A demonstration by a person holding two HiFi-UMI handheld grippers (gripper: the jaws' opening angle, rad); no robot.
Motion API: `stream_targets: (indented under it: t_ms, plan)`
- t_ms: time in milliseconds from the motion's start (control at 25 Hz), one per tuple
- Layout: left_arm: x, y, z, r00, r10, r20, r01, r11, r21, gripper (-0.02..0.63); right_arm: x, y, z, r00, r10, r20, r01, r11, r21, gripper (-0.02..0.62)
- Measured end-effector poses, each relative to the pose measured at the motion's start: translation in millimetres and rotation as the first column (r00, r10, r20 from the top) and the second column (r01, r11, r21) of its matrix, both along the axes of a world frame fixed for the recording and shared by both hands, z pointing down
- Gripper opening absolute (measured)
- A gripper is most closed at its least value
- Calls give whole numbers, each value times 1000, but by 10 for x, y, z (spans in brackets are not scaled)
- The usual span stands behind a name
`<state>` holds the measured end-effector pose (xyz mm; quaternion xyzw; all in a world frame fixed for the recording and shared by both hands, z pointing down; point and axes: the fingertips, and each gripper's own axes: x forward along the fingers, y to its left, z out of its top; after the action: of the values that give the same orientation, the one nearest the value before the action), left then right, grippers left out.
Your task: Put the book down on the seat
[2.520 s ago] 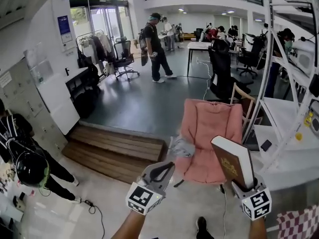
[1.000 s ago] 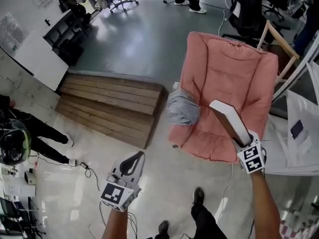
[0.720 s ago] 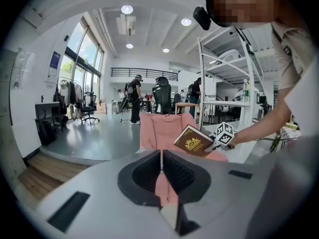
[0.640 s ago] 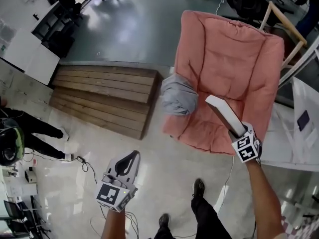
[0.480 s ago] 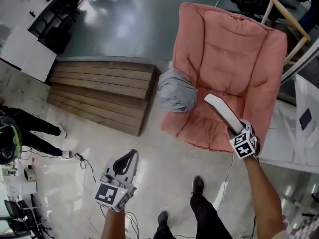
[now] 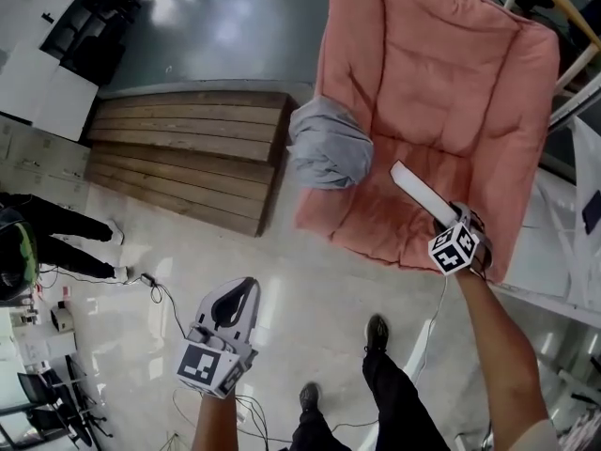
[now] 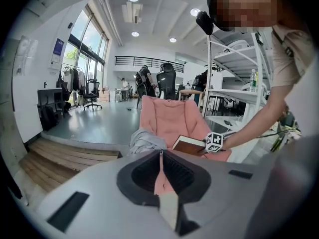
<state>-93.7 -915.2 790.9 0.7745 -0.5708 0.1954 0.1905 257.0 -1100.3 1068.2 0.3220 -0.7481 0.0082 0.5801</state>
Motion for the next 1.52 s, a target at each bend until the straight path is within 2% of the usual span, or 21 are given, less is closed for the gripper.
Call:
stream_targets:
  t_ms: [280,400,480,800,1000,1320,1520]
  plan:
    - [70,-24,246,1000,-3,5,3,1000,-11,11,53,9,456,991,-59,-119,58,998,-15,235]
    - [67,3,340,1000,0,8,0,1000,-20,11,-25,58,572,986,-89,-137,87,996,-21,238]
    - [44,13,371,1000,-5,5,5,1000,-22,11,-116,110,628,983,-119,-139,114,993,-40,263]
    - [-48,60,280,1000,-11,-1,11,1000,-19,11,-318,514,778,976,-194,-98,167,959,-230,364]
    - [-104,138,89,1000,-4,3,4,1000,0,11,-375,731,658,982,-183,-54,156,932,-326,401]
    - [-235,311,-285,1000,14,1,-14,999,44,11,-451,760,1,989,-147,-11,139,950,-278,383]
    - [-363,583,-681,1000,21,13,-22,989,146,11,-579,933,-736,994,-72,85,87,977,-193,294]
